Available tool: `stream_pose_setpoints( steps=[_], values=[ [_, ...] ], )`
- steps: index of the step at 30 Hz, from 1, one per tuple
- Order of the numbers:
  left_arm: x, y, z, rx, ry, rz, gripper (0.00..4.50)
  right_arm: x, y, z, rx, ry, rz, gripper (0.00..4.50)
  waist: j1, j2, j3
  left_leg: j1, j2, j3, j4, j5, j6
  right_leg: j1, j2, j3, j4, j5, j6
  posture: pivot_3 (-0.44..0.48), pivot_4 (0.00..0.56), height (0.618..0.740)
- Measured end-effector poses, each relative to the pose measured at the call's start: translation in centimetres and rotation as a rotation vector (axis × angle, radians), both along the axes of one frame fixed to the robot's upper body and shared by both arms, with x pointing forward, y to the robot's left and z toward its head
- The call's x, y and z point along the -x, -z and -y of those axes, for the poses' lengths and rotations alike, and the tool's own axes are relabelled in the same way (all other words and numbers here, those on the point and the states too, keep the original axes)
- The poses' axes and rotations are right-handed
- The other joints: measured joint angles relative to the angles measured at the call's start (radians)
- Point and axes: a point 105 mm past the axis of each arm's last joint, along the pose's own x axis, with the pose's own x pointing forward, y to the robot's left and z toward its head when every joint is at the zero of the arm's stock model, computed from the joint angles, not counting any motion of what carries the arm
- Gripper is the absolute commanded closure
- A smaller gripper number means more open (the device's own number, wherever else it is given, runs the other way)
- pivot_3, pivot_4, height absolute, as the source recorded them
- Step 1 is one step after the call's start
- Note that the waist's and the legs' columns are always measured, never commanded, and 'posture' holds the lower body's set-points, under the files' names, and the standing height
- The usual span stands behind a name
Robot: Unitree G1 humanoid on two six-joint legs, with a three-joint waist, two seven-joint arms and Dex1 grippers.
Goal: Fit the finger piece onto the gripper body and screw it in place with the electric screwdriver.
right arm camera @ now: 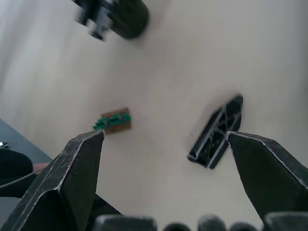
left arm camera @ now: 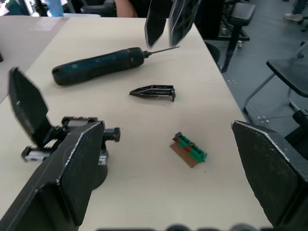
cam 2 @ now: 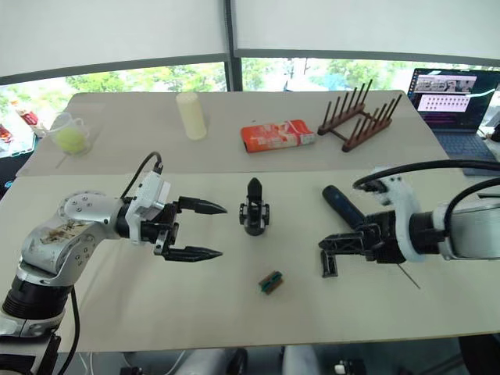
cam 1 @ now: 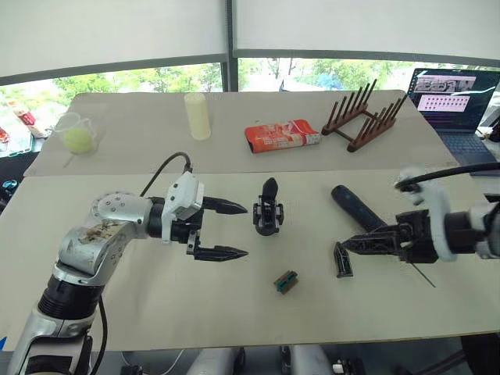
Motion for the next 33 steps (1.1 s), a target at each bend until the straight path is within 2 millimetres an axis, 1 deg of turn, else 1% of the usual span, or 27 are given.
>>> stream_pose_setpoints(
  steps=[2,9,12,16,17,18,22,24,25,27,29,30,33],
  values=[
    [0.2,0.0,0.3,0.0,0.012,0.001,0.03,-0.3,1.4,0.0,0.004,0.025,-0.044,0.0,0.001,0.0,0.0,0.0,0.001,0.0,0.0,0.0,0.0,0.0,0.001,0.0,0.0,0.0,0.0,0.0,0.15,0.74],
    [0.5,0.3,0.6,0.006,0.005,0.006,0.03,-2.0,4.5,-0.2,0.039,0.143,-0.077,0.0,0.002,0.0,0.0,0.0,0.0,0.0,0.001,0.0,0.0,0.0,0.001,0.0,0.0,0.0,0.0,0.0,0.15,0.74],
    [0.7,0.5,0.5,0.003,0.005,-0.003,0.03,-2.1,5.0,0.1,0.059,0.171,-0.085,0.0,0.002,0.0,0.0,0.0,0.0,0.0,0.001,0.0,0.0,0.0,0.002,-0.001,0.0,0.0,0.0,0.0,0.15,0.74],
    [0.9,0.3,0.7,0.008,0.014,0.005,0.03,-2.0,5.2,-0.3,0.063,0.171,-0.081,0.0,0.002,0.0,-0.001,0.001,0.001,0.0,0.001,0.0,0.0,0.001,0.002,-0.001,0.0,0.0,0.0,0.0,0.15,0.74],
    [0.9,0.3,0.7,0.008,0.014,0.008,0.0,-2.0,5.3,-0.4,0.068,0.173,-0.076,0.54,0.002,-0.001,-0.001,0.001,0.001,0.0,0.001,0.0,0.0,0.001,0.002,-0.001,0.0,0.0,0.0,0.0,0.15,0.74],
    [0.8,0.2,0.7,0.009,0.015,0.012,0.0,-2.0,5.4,-0.4,0.073,0.179,-0.075,0.81,0.001,-0.002,-0.001,0.001,0.001,0.0,0.001,0.0,0.0,0.001,0.003,-0.001,0.001,0.0,-0.001,0.0,0.15,0.74],
    [0.7,-0.3,0.9,0.013,0.023,0.035,0.0,-2.1,5.7,-0.1,0.113,0.205,-0.067,2.24,-0.002,-0.002,-0.002,0.002,0.001,0.0,0.001,0.001,-0.001,0.002,0.003,0.0,0.001,0.001,-0.001,0.0,0.15,0.74],
    [0.7,-0.4,0.9,0.013,0.024,0.037,0.0,-1.9,5.9,-0.3,0.12,0.187,-0.075,2.93,-0.004,-0.002,-0.002,0.002,0.001,0.0,0.001,0.001,-0.001,0.001,0.003,-0.001,0.002,0.001,-0.001,0.0,0.15,0.74],
    [0.6,-0.4,0.9,0.014,0.025,0.04,0.0,-1.7,5.9,-0.4,0.122,0.172,-0.079,3.16,-0.005,-0.002,-0.002,0.002,0.001,0.0,0.001,0.001,-0.001,0.001,0.003,0.0,0.002,0.001,-0.001,0.0,0.15,0.74],
    [0.3,-0.6,0.9,0.015,0.022,0.047,0.0,-1.0,5.9,-0.4,0.136,0.125,-0.103,3.23,-0.008,-0.002,-0.001,0.001,0.001,0.0,0.001,0.001,-0.001,0.001,0.003,-0.001,0.001,0.001,-0.001,0.0,0.15,0.74],
    [0.0,-1.0,0.9,0.016,0.017,0.06,0.0,-0.5,5.3,-0.1,0.164,0.064,-0.114,3.23,-0.008,-0.002,-0.001,0.0,0.001,0.0,0.001,0.001,0.0,0.001,0.002,0.0,0.001,0.001,-0.001,0.0,0.15,0.74],
    [-0.2,-1.0,0.9,0.017,0.012,0.059,0.0,-0.6,4.8,0.0,0.171,0.043,-0.101,3.23,-0.008,-0.002,-0.001,0.0,0.001,0.0,0.001,0.001,0.0,0.001,0.002,0.0,0.001,0.001,-0.001,0.0,0.15,0.74],
    [-0.8,-1.0,0.9,0.036,-0.018,0.032,0.0,-1.7,2.3,0.3,0.18,-0.033,0.013,3.23,-0.01,-0.001,-0.001,0.0,0.001,0.0,0.001,0.0,0.0,0.0,0.003,0.0,0.0,0.001,0.0,0.0,0.15,0.74]
  ],
)
